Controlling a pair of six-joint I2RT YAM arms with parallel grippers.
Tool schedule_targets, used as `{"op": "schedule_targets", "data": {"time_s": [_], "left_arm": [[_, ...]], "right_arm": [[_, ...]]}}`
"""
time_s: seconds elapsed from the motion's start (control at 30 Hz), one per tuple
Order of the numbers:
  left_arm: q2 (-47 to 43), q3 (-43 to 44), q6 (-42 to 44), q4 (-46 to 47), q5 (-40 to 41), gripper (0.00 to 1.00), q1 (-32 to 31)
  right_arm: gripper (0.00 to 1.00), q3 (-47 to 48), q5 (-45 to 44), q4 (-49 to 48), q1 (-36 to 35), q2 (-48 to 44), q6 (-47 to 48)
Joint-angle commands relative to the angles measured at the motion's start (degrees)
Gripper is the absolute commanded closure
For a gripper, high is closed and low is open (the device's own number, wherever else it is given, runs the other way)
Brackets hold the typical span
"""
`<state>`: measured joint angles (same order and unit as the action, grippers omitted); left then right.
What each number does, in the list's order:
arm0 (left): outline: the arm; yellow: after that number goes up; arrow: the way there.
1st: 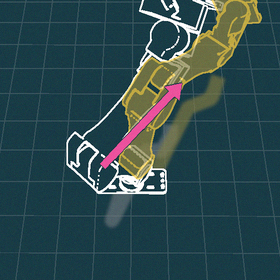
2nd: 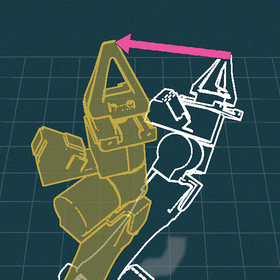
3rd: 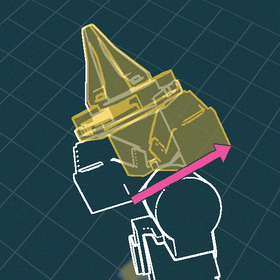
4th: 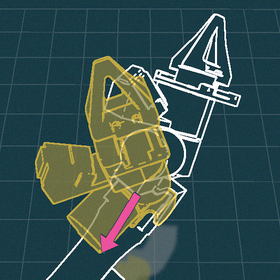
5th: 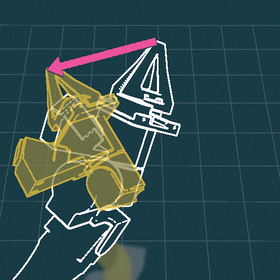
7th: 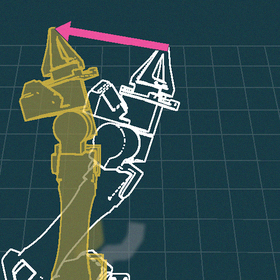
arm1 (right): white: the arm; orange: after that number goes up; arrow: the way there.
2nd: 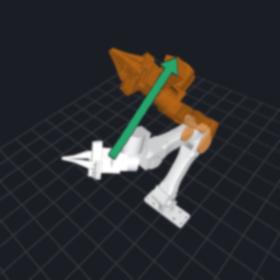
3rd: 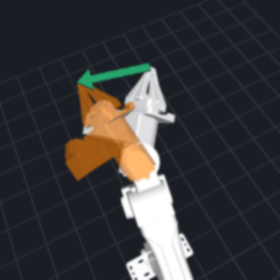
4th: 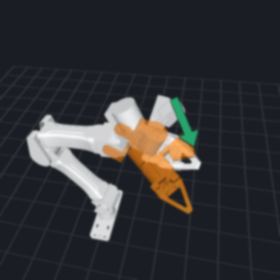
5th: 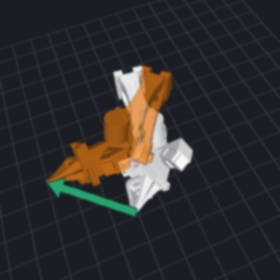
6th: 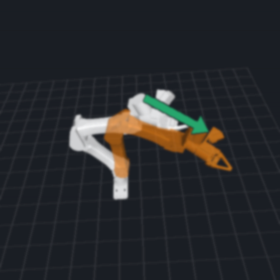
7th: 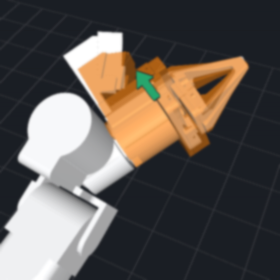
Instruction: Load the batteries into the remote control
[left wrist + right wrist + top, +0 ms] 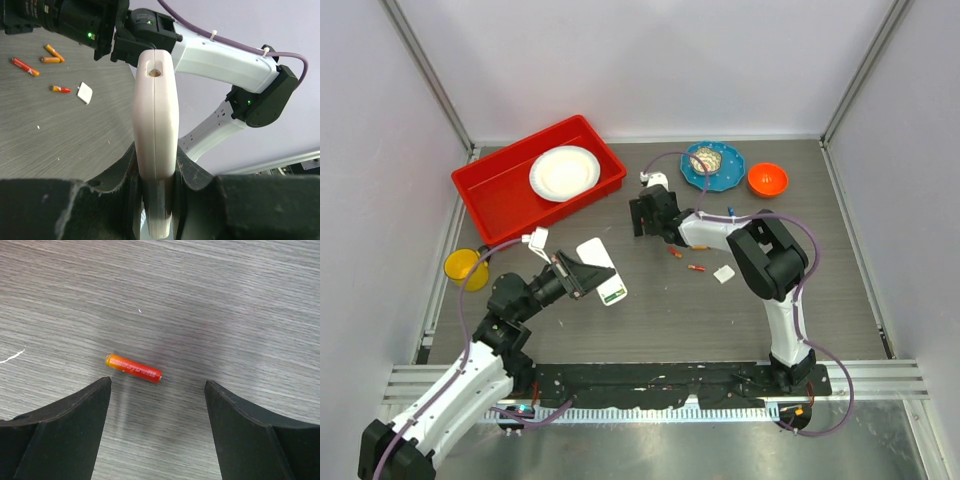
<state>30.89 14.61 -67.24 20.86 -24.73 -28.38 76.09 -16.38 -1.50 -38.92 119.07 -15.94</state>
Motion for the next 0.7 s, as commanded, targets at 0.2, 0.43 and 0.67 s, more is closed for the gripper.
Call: {"op": "schedule_targets", "data": {"time_s": [0.2,0.43,0.67], "left_arm": [[3.1,-0.4,-2.8,8.9,-3.7,1.0,0.3],[3.5,-1.3,-2.9,9.2,-3.0,1.0,0.3],[3.8,-1.8,-2.8,9.3,-2.7,1.0,0.3]], "right_arm": [[0.2,4.1,2.1,-1.1,-0.5,2.4,2.4],[0.2,7.0,-0.1,-0.2,-0.5,4.3,1.1],[0.2,10.6,-2.3,2.6,-0.9,6.5,-4.1]]}}
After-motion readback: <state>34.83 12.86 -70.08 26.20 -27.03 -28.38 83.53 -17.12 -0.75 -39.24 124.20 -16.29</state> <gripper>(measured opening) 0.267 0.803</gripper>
